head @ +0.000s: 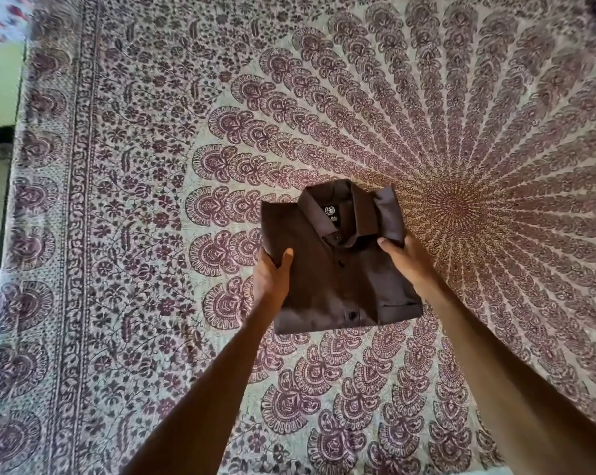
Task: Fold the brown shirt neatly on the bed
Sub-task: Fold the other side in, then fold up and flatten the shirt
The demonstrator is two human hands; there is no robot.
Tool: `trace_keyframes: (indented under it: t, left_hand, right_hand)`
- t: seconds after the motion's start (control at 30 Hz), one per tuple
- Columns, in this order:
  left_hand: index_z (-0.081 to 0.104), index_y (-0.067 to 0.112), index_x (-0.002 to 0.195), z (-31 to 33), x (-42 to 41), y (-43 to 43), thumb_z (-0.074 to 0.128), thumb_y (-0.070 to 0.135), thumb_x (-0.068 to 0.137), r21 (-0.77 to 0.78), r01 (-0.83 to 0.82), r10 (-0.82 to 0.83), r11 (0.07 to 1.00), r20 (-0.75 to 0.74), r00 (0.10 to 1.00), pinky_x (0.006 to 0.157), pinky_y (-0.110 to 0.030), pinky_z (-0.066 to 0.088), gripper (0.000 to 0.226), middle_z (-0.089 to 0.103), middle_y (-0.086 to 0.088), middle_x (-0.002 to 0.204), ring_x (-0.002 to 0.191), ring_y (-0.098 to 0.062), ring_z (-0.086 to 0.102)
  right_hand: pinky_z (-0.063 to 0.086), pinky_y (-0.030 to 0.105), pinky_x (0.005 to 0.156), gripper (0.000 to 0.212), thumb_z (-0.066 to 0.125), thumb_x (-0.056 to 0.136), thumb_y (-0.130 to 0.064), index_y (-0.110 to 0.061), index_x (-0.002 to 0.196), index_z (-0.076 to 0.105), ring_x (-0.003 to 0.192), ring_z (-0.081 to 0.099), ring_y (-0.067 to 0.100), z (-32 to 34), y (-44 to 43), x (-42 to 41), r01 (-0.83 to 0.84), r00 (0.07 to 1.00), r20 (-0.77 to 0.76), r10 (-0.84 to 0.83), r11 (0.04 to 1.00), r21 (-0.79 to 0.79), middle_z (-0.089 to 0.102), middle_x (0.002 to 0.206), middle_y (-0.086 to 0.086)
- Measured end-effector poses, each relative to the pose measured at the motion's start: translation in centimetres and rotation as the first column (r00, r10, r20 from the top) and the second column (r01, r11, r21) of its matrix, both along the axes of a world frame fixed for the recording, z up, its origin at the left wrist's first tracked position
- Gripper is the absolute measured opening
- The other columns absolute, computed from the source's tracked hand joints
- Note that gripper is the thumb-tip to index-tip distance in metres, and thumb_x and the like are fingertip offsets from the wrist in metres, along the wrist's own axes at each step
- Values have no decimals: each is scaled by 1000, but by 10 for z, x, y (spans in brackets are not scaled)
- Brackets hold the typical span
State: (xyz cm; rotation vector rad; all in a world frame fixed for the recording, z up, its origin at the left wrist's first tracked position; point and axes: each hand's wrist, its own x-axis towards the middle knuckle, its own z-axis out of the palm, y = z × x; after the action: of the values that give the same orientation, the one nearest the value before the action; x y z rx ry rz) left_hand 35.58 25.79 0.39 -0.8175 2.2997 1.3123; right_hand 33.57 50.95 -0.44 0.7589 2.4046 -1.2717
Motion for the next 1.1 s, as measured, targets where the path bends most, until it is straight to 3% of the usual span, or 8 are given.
trace_keyframes:
  t: [0.13,0.23,0.33,0.43,0.67,0.93,1.03,1.1]
  left_hand:
    - [48,3,127,12,37,-33,54,35,96,44,28,-23,999,-113,993,84,-27,46,45,62,-20,120,109,-34,61]
    - [46,3,131,25,90,-77,54,36,95,13,-4,6,1000,-166,986,95,-39,48,50,60,-20,124,114,-34,58]
    - [45,6,134,33,155,-137,53,39,95,-5,-52,51,999,-144,988,96,-41,49,52,59,-18,126,115,-33,58]
    - [47,8,131,32,214,-198,55,49,89,14,-132,133,991,-136,982,97,-43,49,59,60,-16,126,116,-31,59]
    - [44,6,134,33,295,-342,61,35,91,-5,-261,260,965,-82,962,96,-30,46,54,55,-11,132,118,-25,56]
    - [44,10,130,3,309,-453,52,47,93,-317,20,-22,948,-3,1000,85,-43,50,53,63,-20,119,107,-39,61]
    - [42,10,121,-7,314,-465,57,41,90,-513,101,-144,852,-45,989,77,-43,46,46,58,-17,114,101,-38,57]
    - [41,12,130,-6,318,-460,58,39,87,-669,86,-222,738,-121,967,90,-45,41,54,49,-14,125,111,-34,49]
  right_hand:
    - [48,37,66,41,64,89,-33,0,112,60,91,65,35,12,-31,51,11,993,-120,-11,1000,-1,68,101,21]
    - [48,28,67,36,61,94,-28,-7,123,54,93,64,27,29,-73,108,-11,985,-172,1,998,-56,67,107,15]
    - [47,38,68,30,58,97,-25,-7,120,52,87,61,31,41,-132,171,-59,974,-223,37,994,-95,65,102,23]
    - [44,18,63,30,58,96,-22,-3,119,52,84,61,23,38,-197,222,-95,965,-254,64,989,-112,65,98,18]
    - [33,27,58,36,59,94,-26,3,115,54,82,64,34,25,-350,293,-148,956,-269,116,984,-102,67,94,22]
    - [36,32,95,56,62,93,-29,9,131,47,116,56,39,0,-448,296,-210,928,-256,273,946,248,56,128,31]
    - [44,39,72,59,57,93,-43,0,130,41,101,61,39,-12,-452,303,-264,941,-86,329,867,424,60,116,24]
    - [45,42,81,69,61,88,-46,-7,138,36,108,54,38,-10,-451,306,-225,925,-117,361,770,597,52,125,20]
